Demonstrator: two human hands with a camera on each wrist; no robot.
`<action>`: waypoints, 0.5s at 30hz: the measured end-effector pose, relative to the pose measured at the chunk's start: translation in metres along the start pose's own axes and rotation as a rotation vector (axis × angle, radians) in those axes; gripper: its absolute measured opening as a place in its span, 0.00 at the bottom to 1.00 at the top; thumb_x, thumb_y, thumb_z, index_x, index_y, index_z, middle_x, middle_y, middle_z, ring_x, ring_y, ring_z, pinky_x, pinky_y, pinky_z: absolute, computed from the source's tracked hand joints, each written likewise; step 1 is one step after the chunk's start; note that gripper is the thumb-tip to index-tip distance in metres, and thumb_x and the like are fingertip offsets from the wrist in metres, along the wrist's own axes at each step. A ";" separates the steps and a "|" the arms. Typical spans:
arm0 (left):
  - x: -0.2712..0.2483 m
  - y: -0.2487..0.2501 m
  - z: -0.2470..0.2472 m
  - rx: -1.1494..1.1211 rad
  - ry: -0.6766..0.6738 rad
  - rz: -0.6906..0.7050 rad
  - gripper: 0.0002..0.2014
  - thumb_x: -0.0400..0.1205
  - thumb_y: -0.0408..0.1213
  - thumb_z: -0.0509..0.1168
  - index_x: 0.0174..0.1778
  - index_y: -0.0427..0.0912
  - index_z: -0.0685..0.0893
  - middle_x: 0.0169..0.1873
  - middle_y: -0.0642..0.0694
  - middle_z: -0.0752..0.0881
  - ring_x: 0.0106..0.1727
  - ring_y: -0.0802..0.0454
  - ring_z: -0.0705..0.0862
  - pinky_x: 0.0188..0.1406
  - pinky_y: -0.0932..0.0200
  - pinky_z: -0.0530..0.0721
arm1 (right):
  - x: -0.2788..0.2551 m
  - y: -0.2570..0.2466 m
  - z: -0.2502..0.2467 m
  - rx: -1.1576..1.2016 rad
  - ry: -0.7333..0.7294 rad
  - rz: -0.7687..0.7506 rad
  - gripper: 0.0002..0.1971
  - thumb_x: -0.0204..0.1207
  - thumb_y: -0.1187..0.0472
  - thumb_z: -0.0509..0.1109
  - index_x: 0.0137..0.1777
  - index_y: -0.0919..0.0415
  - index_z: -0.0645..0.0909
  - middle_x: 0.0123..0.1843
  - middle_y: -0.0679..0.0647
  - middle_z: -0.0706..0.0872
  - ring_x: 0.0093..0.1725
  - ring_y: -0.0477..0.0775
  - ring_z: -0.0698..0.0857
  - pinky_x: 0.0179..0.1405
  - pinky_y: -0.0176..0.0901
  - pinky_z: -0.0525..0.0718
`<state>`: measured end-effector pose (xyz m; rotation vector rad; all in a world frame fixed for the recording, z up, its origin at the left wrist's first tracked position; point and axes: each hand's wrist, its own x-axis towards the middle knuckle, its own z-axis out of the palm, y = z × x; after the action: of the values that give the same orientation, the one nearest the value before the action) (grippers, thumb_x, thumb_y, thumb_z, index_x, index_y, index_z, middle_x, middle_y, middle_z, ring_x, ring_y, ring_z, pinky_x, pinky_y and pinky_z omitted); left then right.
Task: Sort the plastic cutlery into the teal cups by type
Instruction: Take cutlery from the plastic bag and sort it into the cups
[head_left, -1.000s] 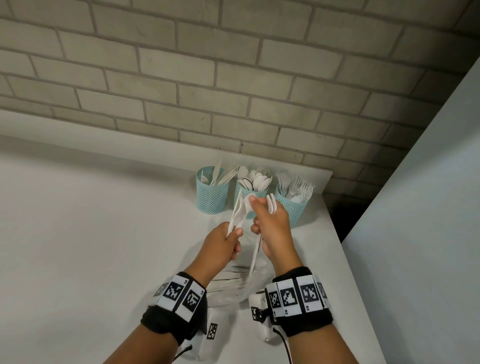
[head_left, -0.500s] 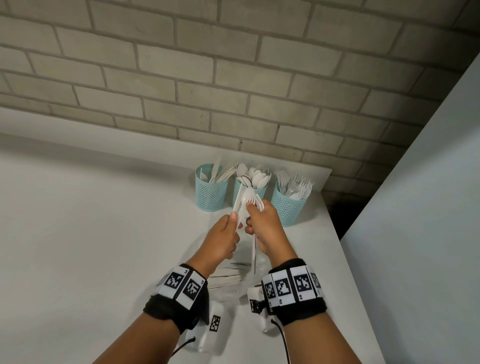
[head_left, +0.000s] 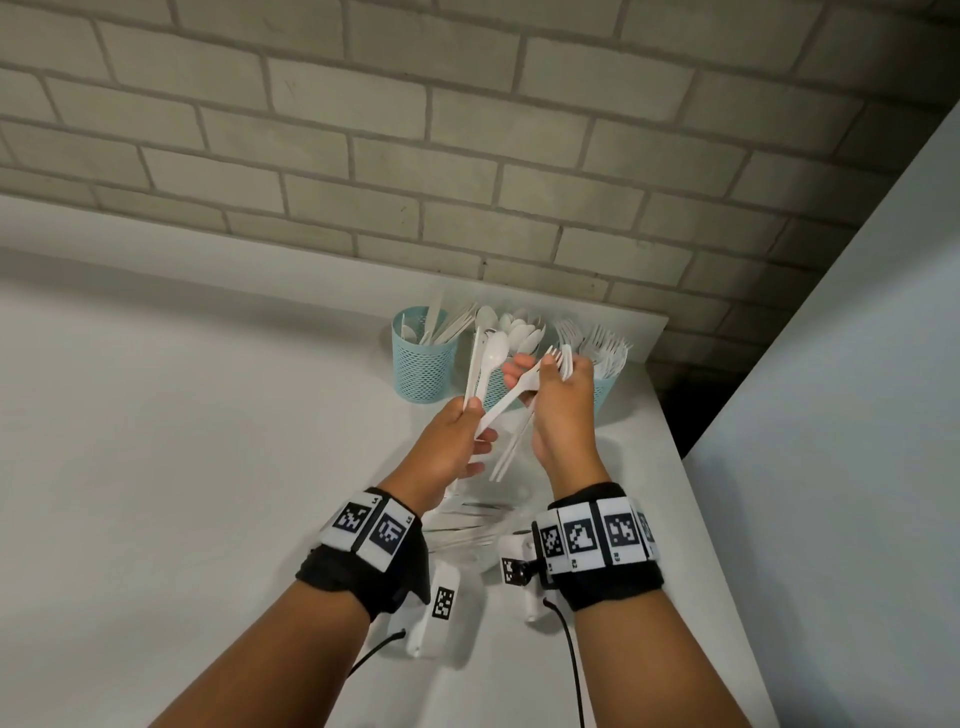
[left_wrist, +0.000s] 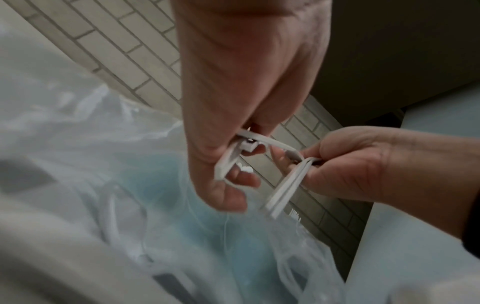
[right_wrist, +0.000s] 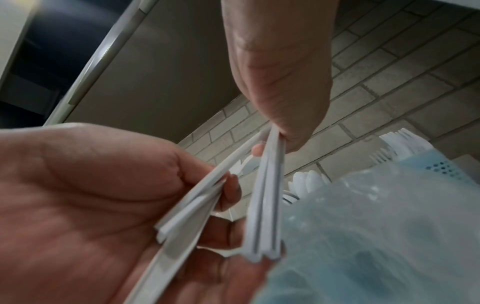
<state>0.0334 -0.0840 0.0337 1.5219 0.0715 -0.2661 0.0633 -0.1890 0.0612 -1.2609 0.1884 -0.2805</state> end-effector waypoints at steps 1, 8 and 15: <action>-0.001 0.000 0.001 -0.039 -0.019 -0.023 0.13 0.88 0.47 0.46 0.60 0.47 0.70 0.47 0.43 0.82 0.49 0.47 0.82 0.47 0.54 0.83 | 0.000 -0.001 -0.001 0.020 -0.002 -0.013 0.05 0.86 0.66 0.53 0.57 0.57 0.67 0.42 0.54 0.86 0.34 0.45 0.89 0.44 0.40 0.87; 0.003 0.001 0.005 -0.110 -0.069 -0.128 0.15 0.88 0.47 0.44 0.60 0.46 0.71 0.45 0.36 0.87 0.42 0.41 0.86 0.53 0.47 0.83 | -0.003 -0.004 0.000 0.087 0.063 -0.099 0.15 0.84 0.71 0.53 0.50 0.47 0.71 0.38 0.51 0.80 0.30 0.42 0.83 0.34 0.34 0.84; 0.015 -0.003 0.013 0.051 0.020 -0.035 0.14 0.88 0.44 0.47 0.58 0.40 0.72 0.33 0.46 0.72 0.27 0.57 0.69 0.22 0.67 0.69 | 0.003 0.000 0.002 0.111 0.003 0.015 0.05 0.83 0.67 0.60 0.52 0.57 0.73 0.31 0.53 0.76 0.26 0.47 0.78 0.27 0.37 0.81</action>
<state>0.0457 -0.0991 0.0279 1.5753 0.1078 -0.2821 0.0671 -0.1880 0.0623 -1.1487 0.1825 -0.2767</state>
